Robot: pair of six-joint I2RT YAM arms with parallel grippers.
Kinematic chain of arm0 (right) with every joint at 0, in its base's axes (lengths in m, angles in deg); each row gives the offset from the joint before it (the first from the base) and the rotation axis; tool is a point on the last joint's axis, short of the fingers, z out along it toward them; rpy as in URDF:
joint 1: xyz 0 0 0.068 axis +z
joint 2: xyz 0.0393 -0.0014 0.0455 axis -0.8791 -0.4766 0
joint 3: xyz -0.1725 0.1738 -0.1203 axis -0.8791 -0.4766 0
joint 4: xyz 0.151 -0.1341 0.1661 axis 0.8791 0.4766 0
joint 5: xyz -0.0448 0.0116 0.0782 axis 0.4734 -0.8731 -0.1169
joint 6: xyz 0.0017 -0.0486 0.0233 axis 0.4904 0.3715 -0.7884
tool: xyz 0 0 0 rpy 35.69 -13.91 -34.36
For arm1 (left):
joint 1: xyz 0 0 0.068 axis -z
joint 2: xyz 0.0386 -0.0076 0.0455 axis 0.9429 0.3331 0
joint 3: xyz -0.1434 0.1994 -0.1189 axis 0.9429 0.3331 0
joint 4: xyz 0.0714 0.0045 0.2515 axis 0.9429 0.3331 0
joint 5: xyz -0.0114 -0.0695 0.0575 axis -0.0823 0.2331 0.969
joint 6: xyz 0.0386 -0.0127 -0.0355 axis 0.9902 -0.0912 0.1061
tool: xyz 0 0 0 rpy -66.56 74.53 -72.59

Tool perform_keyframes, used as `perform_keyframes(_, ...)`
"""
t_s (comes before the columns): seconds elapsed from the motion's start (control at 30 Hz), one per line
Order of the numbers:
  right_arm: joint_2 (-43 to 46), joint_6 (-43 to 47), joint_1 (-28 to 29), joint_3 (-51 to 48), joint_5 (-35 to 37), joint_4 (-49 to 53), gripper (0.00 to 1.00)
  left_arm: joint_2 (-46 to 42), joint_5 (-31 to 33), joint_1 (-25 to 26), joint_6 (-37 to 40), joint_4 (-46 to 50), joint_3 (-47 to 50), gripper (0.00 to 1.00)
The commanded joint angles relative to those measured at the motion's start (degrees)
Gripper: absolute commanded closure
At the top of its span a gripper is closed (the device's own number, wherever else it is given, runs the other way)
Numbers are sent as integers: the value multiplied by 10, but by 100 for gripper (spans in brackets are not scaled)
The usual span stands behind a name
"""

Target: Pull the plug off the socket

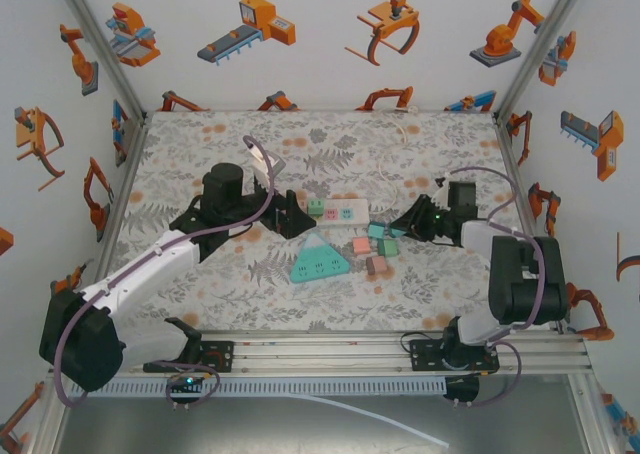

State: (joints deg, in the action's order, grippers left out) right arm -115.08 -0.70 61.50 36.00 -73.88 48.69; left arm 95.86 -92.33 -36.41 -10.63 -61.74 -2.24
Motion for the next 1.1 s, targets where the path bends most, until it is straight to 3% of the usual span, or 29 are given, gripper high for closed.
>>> perform_keyframes(0.0, -9, -1, 8, -8, -1, -29, 59, 0, 31, 0, 18, 3, -5, 5)
perform_keyframes(0.1, -10, 9, 13, -7, 23, -8, 55, 2, 82, 0, 18, 28, -10, 4)
perform_keyframes(0.37, 28, 46, 16, 6, 120, 87, 44, -23, 146, -1, 9, 18, 5, 3)
perform_keyframes(0.6, 137, 81, 21, 23, 193, 165, 34, -45, 261, -32, -56, 18, 25, 3)
perform_keyframes(0.73, 216, 117, 34, 38, 208, 171, 35, -42, 288, -79, -115, 36, 30, 3)
perform_keyframes(0.9, 264, 216, 116, 96, 243, 171, 37, -41, 313, -121, -139, 17, 57, 3)
perform_keyframes(1.07, 223, 345, 216, 179, 244, 161, 38, -15, 306, -175, -174, 18, 63, 4)
